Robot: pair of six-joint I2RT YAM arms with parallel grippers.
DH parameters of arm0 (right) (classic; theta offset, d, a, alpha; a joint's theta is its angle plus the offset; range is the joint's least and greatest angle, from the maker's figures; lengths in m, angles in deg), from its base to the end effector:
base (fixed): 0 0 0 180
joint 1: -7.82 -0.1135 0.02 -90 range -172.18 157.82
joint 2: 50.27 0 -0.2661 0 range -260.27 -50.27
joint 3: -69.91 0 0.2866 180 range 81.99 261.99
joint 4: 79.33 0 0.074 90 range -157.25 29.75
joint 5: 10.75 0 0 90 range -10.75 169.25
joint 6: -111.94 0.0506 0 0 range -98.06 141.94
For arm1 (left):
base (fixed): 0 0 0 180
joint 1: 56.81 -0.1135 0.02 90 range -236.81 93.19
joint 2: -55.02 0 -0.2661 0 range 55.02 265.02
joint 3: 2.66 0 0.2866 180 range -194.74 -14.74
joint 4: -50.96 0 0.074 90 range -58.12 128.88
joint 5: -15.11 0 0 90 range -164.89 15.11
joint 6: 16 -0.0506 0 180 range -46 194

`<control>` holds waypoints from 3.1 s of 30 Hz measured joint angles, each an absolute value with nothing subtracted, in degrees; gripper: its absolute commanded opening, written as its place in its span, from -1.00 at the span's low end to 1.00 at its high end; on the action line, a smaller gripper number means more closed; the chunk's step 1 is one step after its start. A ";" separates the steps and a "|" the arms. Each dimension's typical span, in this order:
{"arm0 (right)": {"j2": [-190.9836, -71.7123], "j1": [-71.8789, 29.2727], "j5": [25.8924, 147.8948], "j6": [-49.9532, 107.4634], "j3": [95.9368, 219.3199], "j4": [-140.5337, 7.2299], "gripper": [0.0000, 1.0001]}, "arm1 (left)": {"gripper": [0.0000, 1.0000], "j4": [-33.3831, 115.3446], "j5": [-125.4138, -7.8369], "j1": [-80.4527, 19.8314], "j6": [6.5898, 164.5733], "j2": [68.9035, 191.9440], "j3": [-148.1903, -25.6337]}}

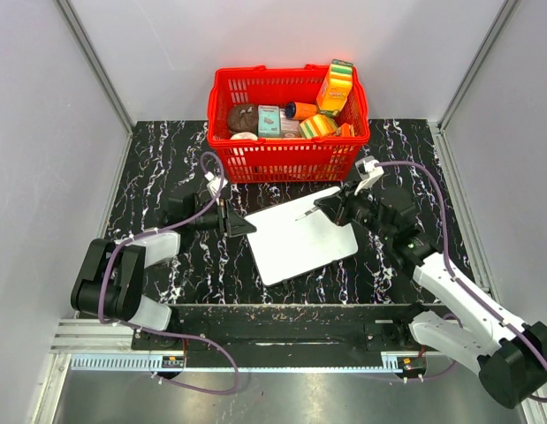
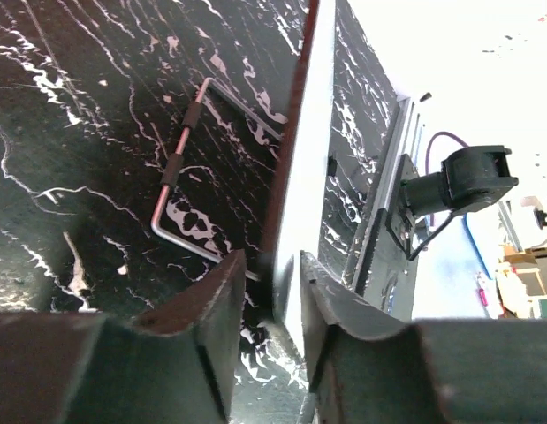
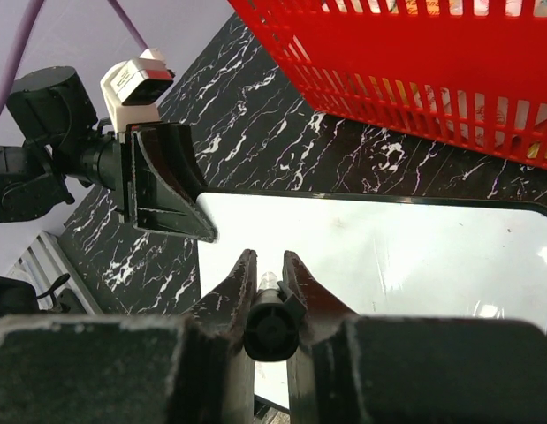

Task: Write a sentence on the whiteboard
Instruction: Hold the whiteboard on the whiteboard stand, then write on the whiteboard with the whiteboard.

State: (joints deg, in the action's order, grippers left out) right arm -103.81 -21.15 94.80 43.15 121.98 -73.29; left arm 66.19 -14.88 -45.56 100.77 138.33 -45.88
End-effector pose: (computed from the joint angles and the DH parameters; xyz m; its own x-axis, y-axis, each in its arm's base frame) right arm 0.2297 0.1427 0.3041 -0.3595 0.1993 -0.9116 -0.6104 0.6886 0.3913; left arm 0.2841 -0.1012 0.1515 -0.7592 -0.0785 -0.6461 0.5895 0.3378 -0.7338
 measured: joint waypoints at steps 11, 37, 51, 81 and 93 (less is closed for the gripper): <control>-106.80 -27.18 90.06 41.19 124.01 -75.52 -1.00 | 0.37 65.97 -18.97 -46.31 97.57 135.88 -43.19; -115.37 -41.61 74.70 35.46 124.98 -86.21 -1.00 | -0.72 84.72 -16.50 -46.59 107.56 138.24 -36.83; -116.81 -43.97 70.76 33.43 122.07 -91.54 -1.00 | -1.00 87.41 -13.92 -46.64 111.54 139.53 -36.92; -120.02 -47.00 59.68 32.29 120.32 -96.66 -1.00 | -1.00 87.43 -13.57 -46.68 111.54 139.64 -37.00; -120.68 -47.07 60.25 32.71 120.34 -97.44 -1.00 | -1.00 87.41 -13.41 -46.70 111.54 140.01 -37.11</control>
